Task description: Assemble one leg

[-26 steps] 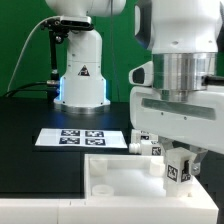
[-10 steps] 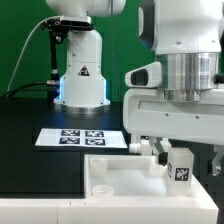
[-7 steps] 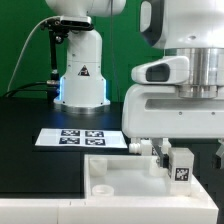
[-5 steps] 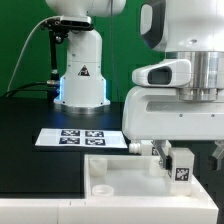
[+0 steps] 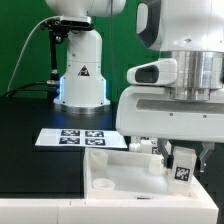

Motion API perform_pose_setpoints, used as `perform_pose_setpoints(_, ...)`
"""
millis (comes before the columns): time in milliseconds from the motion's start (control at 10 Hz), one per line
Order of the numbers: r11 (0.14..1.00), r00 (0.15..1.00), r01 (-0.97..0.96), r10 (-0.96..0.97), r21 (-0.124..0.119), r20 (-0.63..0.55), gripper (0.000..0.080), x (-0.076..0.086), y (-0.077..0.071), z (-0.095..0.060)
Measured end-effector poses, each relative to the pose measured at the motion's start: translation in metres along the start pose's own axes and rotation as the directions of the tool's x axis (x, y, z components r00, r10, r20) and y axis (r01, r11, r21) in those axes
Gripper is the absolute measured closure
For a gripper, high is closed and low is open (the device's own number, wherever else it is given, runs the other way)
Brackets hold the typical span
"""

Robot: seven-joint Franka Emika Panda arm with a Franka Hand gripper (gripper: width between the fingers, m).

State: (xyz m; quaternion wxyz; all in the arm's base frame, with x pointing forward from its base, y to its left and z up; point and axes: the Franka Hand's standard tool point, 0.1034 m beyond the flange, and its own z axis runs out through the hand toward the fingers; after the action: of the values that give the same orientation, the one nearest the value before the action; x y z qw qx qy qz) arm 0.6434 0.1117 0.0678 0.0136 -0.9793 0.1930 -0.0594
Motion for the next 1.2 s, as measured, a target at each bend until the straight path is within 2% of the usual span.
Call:
perform_pose_setpoints(300,0.959,0.959,-0.283,0.282,-0.024,-0.004,0.0511,0.004,0.016,0.001)
perform_pose_setpoints(500,0.917,0.918,-0.395,0.395,-0.044,-0.007,0.0508,0.008,0.028,0.001)
perform_pose_setpoints(800,0.899,0.901,-0.434,0.434,-0.053,-0.016,0.0505,0.009,0.035,0.001)
perform_pose_setpoints(1100,0.904,0.906,-0.424,0.424,-0.054,-0.015,0.0505,0.009,0.035,0.001)
perform_pose_setpoints(1200,0.901,0.903,-0.430,0.429,-0.053,-0.014,0.0290,0.009,0.035,0.001)
